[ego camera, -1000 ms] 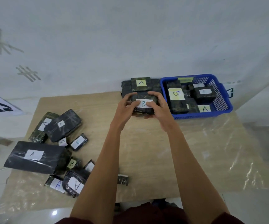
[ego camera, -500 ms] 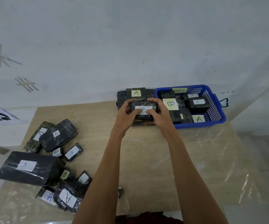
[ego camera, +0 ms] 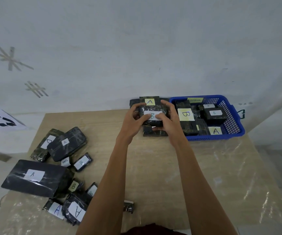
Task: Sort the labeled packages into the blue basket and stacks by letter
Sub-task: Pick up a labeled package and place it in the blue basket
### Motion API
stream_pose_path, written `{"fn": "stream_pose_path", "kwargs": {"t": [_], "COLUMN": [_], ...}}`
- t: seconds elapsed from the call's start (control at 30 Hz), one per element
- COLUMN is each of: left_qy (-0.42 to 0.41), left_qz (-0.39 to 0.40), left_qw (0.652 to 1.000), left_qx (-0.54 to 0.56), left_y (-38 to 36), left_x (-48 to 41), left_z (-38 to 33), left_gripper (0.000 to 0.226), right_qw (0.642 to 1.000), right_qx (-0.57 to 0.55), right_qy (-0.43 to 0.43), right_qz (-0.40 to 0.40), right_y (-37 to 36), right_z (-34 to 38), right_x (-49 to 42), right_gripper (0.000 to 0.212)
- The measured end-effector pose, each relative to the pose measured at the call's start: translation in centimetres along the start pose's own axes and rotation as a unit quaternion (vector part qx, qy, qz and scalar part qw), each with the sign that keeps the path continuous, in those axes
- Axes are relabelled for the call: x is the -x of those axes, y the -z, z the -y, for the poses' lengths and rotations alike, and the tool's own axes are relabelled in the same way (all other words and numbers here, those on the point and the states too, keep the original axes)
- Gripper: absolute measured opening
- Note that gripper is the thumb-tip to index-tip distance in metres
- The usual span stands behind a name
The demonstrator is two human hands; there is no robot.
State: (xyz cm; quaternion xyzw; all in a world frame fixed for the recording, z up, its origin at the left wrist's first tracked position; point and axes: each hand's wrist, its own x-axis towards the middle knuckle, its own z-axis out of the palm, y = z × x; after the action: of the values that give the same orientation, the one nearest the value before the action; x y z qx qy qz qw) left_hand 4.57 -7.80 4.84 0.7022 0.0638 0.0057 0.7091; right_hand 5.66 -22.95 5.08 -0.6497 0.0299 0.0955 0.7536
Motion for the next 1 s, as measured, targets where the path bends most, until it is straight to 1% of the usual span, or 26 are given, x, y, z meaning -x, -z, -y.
{"fn": "stream_pose_path", "kwargs": {"t": [0.07, 0.13, 0.17, 0.23, 0.33, 0.43, 0.53, 0.6, 0.7, 0.83, 0.93, 1.0], "left_qy": [-0.019, -0.034, -0.04, -0.047, -0.046, -0.029, 0.022, 0.074, 0.114, 0.09, 0.068, 0.066], "left_qz": [0.014, 0.022, 0.024, 0.03, 0.042, 0.03, 0.012, 0.006, 0.006, -0.006, -0.011, -0.014], "left_qw": [1.0, 0.999, 0.999, 0.998, 0.998, 0.999, 1.0, 0.997, 0.992, 0.993, 0.995, 0.995], "left_qx": [-0.008, -0.012, -0.014, -0.019, -0.012, -0.003, 0.011, 0.034, 0.05, 0.075, 0.07, 0.068], "left_y": [0.6, 1.1, 1.3, 1.6, 2.1, 1.9, 1.4, 1.3, 1.3, 1.0, 0.7, 0.7], "left_x": [0.1, 0.1, 0.1, 0.0, -0.3, -0.5, -0.7, -0.9, -1.1, -1.2, -1.0, -1.0], "left_z": [-0.2, -0.4, -0.5, -0.5, -0.4, -0.4, -0.4, -0.3, 0.1, 0.1, -0.2, -0.1], "left_gripper": [0.044, 0.047, 0.047, 0.046, 0.046, 0.037, 0.024, 0.025, 0.026, 0.023, 0.025, 0.025], "right_qw": [0.999, 0.995, 0.992, 0.985, 0.982, 0.986, 0.995, 0.998, 0.999, 0.998, 0.998, 0.997], "right_qx": [-0.02, -0.025, -0.022, -0.024, -0.051, -0.061, -0.026, -0.002, 0.023, 0.05, 0.062, 0.07], "right_qy": [-0.04, -0.095, -0.123, -0.168, -0.183, -0.158, -0.101, -0.063, -0.037, -0.008, 0.022, 0.027], "right_qz": [-0.002, 0.0, 0.004, 0.014, 0.021, 0.0, 0.0, 0.002, 0.01, 0.022, 0.017, 0.015], "right_y": [-0.4, -0.7, -0.8, -1.1, -1.5, -2.1, -2.7, -2.8, -2.7, -2.5, -2.5, -2.5], "right_z": [0.1, 0.5, 0.7, 1.0, 1.0, 0.6, 0.1, 0.0, 0.0, -0.3, -0.4, -0.3], "right_x": [-0.4, -0.8, -1.0, -1.2, -1.3, -1.5, -1.6, -1.6, -1.6, -1.5, -1.6, -1.7], "right_gripper": [0.043, 0.033, 0.032, 0.036, 0.032, 0.028, 0.027, 0.019, 0.018, 0.019, 0.024, 0.024]}}
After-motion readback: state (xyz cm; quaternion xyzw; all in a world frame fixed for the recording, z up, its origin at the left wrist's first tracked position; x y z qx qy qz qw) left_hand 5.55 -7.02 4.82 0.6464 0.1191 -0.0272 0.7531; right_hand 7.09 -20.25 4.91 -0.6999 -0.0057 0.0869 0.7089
